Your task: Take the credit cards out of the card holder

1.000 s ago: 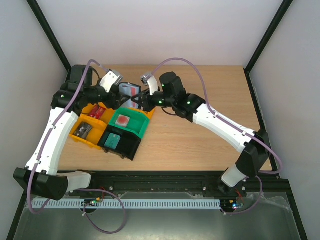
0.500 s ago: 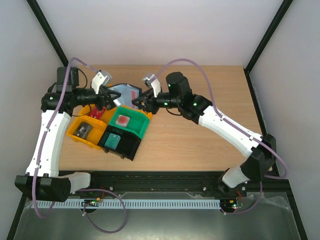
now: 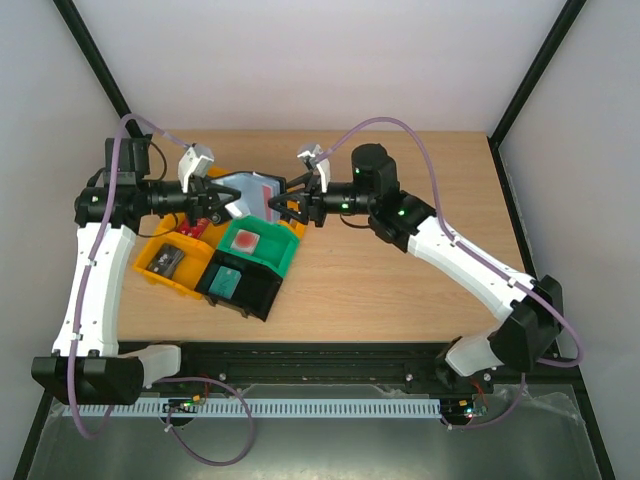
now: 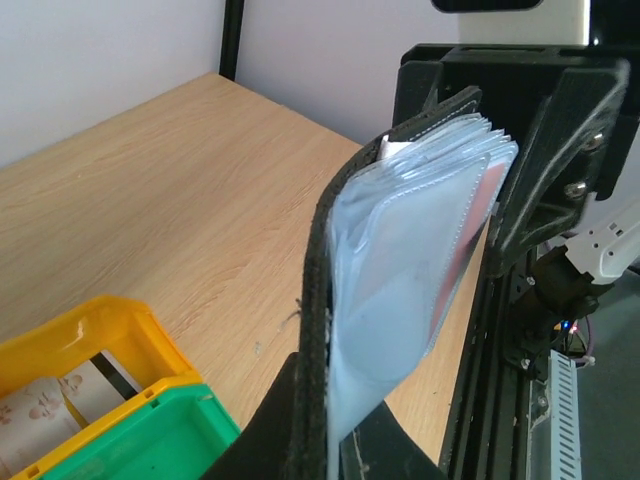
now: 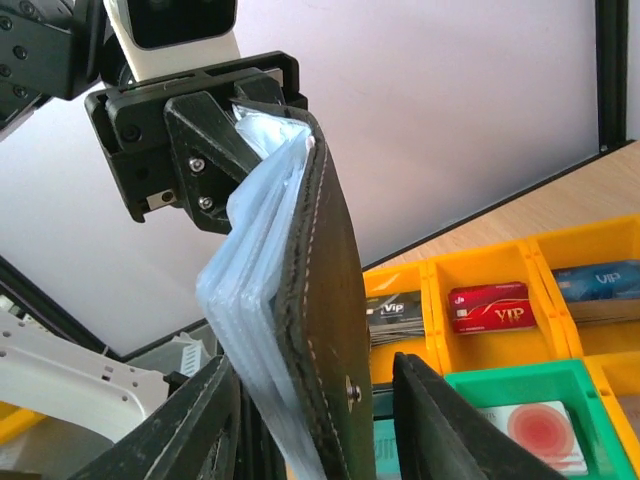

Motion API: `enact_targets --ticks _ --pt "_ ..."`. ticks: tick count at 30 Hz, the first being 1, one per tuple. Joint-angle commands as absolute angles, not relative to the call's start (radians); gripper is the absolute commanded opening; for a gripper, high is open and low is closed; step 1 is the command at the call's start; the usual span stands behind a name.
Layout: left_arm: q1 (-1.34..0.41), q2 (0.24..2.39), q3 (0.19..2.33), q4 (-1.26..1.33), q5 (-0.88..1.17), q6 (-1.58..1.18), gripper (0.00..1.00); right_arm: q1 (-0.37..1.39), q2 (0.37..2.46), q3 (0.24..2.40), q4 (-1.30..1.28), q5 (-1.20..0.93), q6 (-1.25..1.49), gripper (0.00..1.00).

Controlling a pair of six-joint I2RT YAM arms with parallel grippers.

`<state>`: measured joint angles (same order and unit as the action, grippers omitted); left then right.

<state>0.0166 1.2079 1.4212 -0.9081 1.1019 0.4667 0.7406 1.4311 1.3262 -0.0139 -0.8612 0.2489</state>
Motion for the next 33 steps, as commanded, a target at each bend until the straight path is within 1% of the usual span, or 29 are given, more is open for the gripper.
enact_targets --ticks 1,6,9,10,11,12,14,17,18,22,25,26,28,29,30,31,33 --pt "0.020 1.186 1.411 -0.876 1.154 0.442 0.02 0.744 1.464 1.319 0.085 -0.896 0.311 0.36" --pt "0.020 1.182 1.406 -0.903 1.175 0.483 0.02 0.744 1.465 1.317 0.086 -0.847 0.317 0.03" --pt "0.020 1.181 1.386 -0.852 1.149 0.431 0.03 0.744 1.471 1.318 0.093 -0.813 0.348 0.02" --pt "0.020 1.179 1.373 -0.824 1.109 0.378 0.16 0.746 1.472 1.318 0.096 -0.795 0.363 0.02" --pt "0.020 1.175 1.356 -0.749 1.051 0.308 0.36 0.750 1.476 1.323 0.090 -0.766 0.374 0.02" --pt "0.019 1.173 1.339 -0.704 0.976 0.247 0.54 0.759 1.483 1.335 0.075 -0.729 0.382 0.02" --pt "0.014 1.178 1.324 -0.673 0.880 0.217 0.73 0.796 1.512 1.374 0.021 -0.645 0.381 0.02" --pt "0.006 1.175 1.309 -0.662 0.884 0.211 0.94 0.852 1.573 1.446 -0.063 -0.570 0.362 0.02" --pt "0.003 1.171 1.304 -0.660 0.904 0.212 0.98 0.864 1.588 1.457 -0.070 -0.558 0.363 0.02" --pt "0.003 1.156 1.304 -0.674 0.937 0.225 0.99 0.898 1.643 1.512 -0.105 -0.540 0.347 0.02" --pt "0.003 1.157 1.299 -0.664 0.917 0.210 0.99 0.914 1.663 1.549 -0.136 -0.540 0.323 0.02" --pt "0.003 1.159 1.295 -0.658 0.893 0.204 0.95 0.916 1.662 1.550 -0.137 -0.543 0.319 0.02" --pt "0.004 1.161 1.287 -0.654 0.831 0.194 0.75 0.917 1.648 1.542 -0.131 -0.544 0.310 0.02" --pt "0.006 1.160 1.281 -0.653 0.822 0.189 0.67 0.916 1.640 1.539 -0.133 -0.539 0.305 0.02" --pt "0.009 1.159 1.274 -0.652 0.828 0.186 0.64 0.917 1.631 1.539 -0.138 -0.533 0.301 0.02" --pt "0.011 1.157 1.269 -0.654 0.847 0.186 0.67 0.916 1.627 1.540 -0.141 -0.530 0.299 0.02" --pt "0.014 1.154 1.264 -0.661 0.881 0.195 0.78 0.915 1.626 1.549 -0.150 -0.529 0.296 0.02"
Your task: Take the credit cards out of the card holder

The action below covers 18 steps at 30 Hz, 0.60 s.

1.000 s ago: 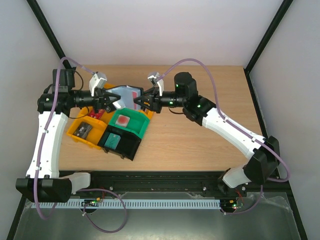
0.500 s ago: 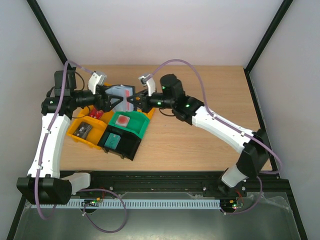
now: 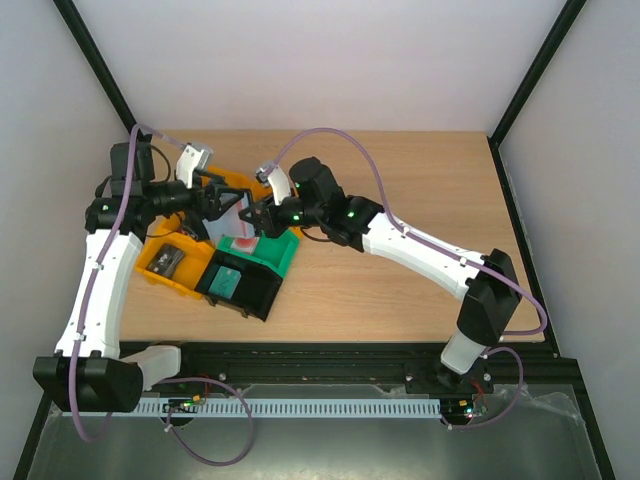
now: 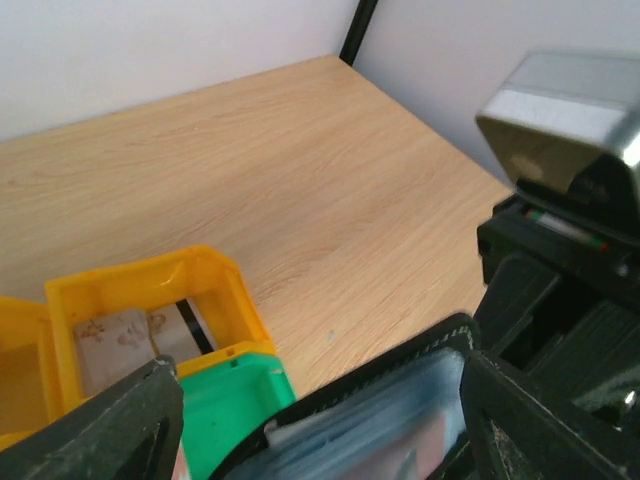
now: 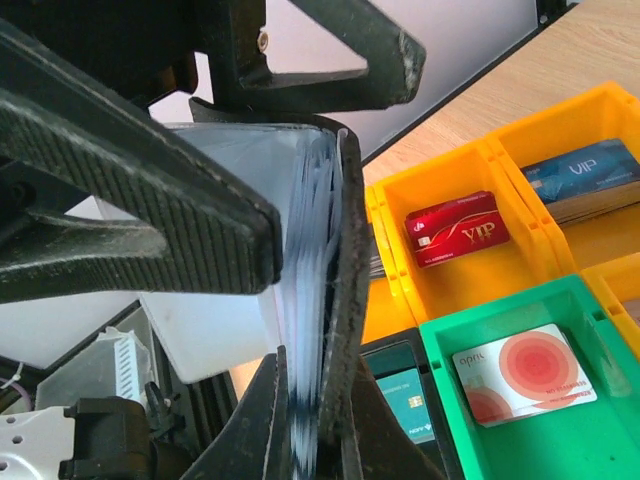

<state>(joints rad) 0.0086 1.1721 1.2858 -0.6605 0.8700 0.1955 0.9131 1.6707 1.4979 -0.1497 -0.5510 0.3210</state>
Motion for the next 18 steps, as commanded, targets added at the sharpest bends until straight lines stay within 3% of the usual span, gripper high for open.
enact_targets --ticks 1,9,18 --pt "0.015 1.154 1.266 -0.666 0.889 0.201 0.80 0.915 1.628 1.555 -0.155 -0.529 0.294 0.02" --pt "0.023 1.137 1.234 -0.699 0.888 0.241 0.88 0.903 1.632 1.574 -0.154 -0.541 0.304 0.02" --pt "0.023 1.189 1.228 -0.738 0.930 0.237 0.82 0.900 1.607 1.578 -0.151 -0.575 0.328 0.01"
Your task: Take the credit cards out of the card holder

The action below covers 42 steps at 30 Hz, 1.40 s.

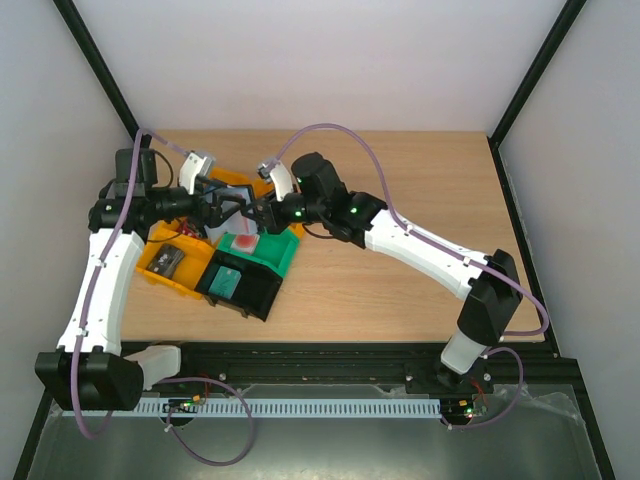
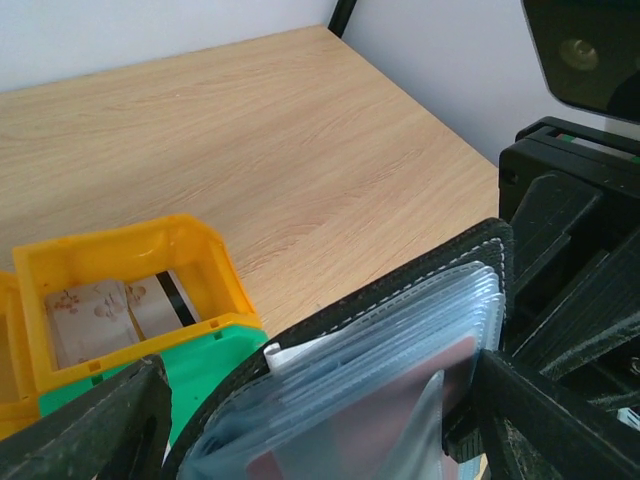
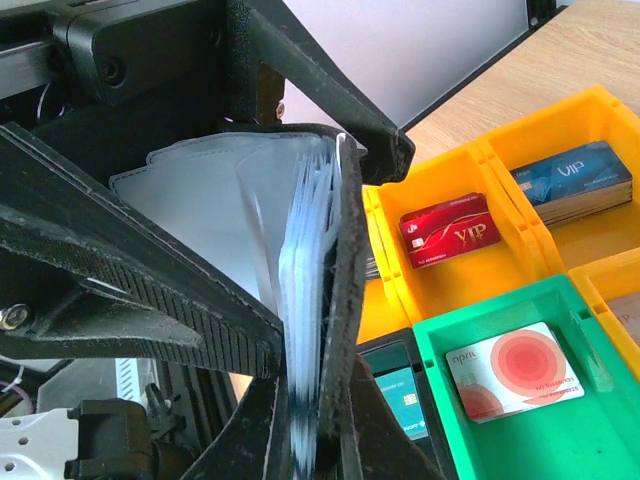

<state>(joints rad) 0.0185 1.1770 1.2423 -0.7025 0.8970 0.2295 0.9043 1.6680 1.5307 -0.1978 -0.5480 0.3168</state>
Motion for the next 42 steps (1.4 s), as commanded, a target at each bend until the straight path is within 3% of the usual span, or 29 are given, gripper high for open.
enact_targets --ticks 1,6,14,31,35,42 --pt "0.023 1.189 1.222 -0.740 0.932 0.238 0.82 0.898 1.607 1.600 -0.158 -0.579 0.327 0.02" --pt "0.023 1.199 1.206 -0.748 0.955 0.249 0.82 0.885 1.593 1.615 -0.205 -0.574 0.315 0.02" --pt "0.021 1.194 1.176 -0.729 0.987 0.232 0.69 0.877 1.569 1.566 -0.126 -0.652 0.351 0.02" --pt "-0.009 1.225 1.182 -0.710 1.055 0.209 0.64 0.847 1.534 1.493 -0.048 -0.775 0.391 0.02" --pt "-0.011 1.233 1.194 -0.724 1.065 0.222 0.50 0.841 1.535 1.486 -0.025 -0.800 0.384 0.02" --pt "-0.009 1.226 1.190 -0.760 1.103 0.262 0.12 0.819 1.514 1.474 -0.027 -0.815 0.370 0.02"
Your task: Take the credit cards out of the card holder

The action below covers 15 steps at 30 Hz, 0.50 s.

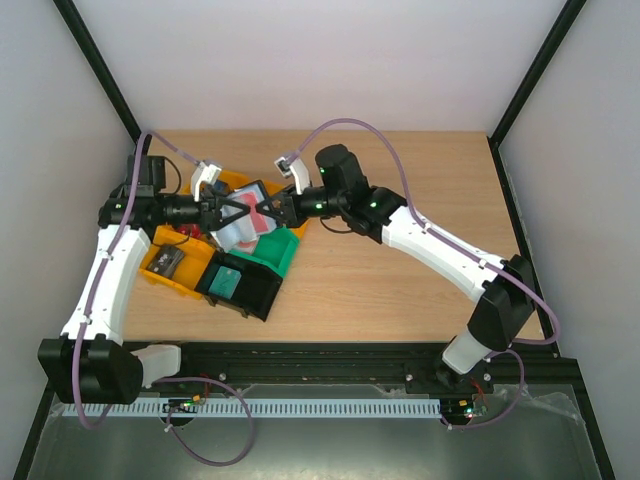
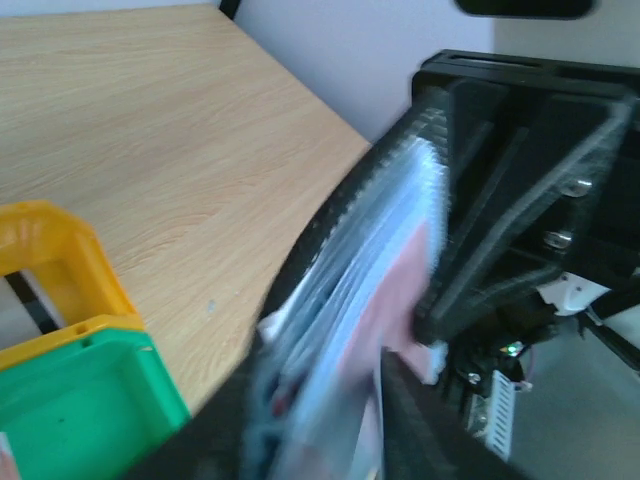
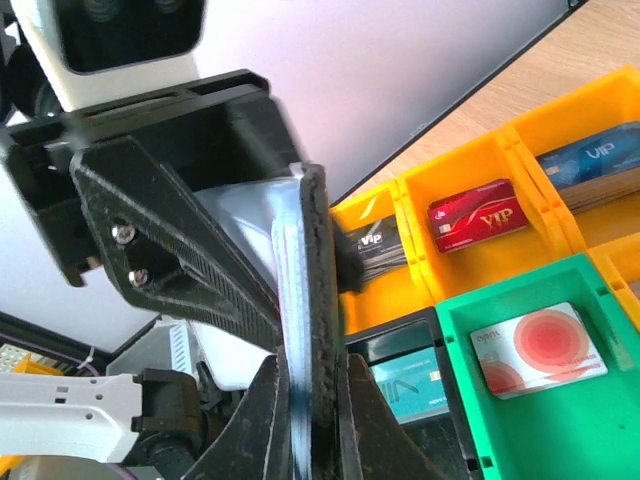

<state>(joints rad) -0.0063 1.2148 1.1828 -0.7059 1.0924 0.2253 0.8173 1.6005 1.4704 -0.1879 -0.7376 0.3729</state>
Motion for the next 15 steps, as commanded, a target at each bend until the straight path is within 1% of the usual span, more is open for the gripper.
enact_targets --ticks 1,2,8,11,12,14,15 --pt "-0.010 1.231 1.194 -0.768 1.127 0.273 0.04 0.812 1.511 1.463 -0.014 -0.818 0.377 0.02" --pt "-0.009 1.240 1.199 -0.776 1.149 0.281 0.03 0.806 1.512 1.459 -0.008 -0.822 0.382 0.02" --pt "-0.011 1.298 1.263 -0.816 1.180 0.323 0.02 0.757 1.514 1.461 -0.071 -0.833 0.353 0.02" --pt "-0.028 1.315 1.267 -0.823 1.185 0.326 0.02 0.756 1.520 1.450 -0.026 -0.919 0.366 0.02" --pt "-0.035 1.315 1.267 -0.824 1.182 0.329 0.02 0.755 1.526 1.446 -0.014 -0.971 0.370 0.06" --pt "-0.051 1.318 1.270 -0.836 1.179 0.351 0.02 0.756 1.523 1.423 0.031 -1.021 0.365 0.20" --pt "-0.057 1.321 1.276 -0.853 1.181 0.370 0.02 0.756 1.515 1.408 0.051 -1.016 0.362 0.26"
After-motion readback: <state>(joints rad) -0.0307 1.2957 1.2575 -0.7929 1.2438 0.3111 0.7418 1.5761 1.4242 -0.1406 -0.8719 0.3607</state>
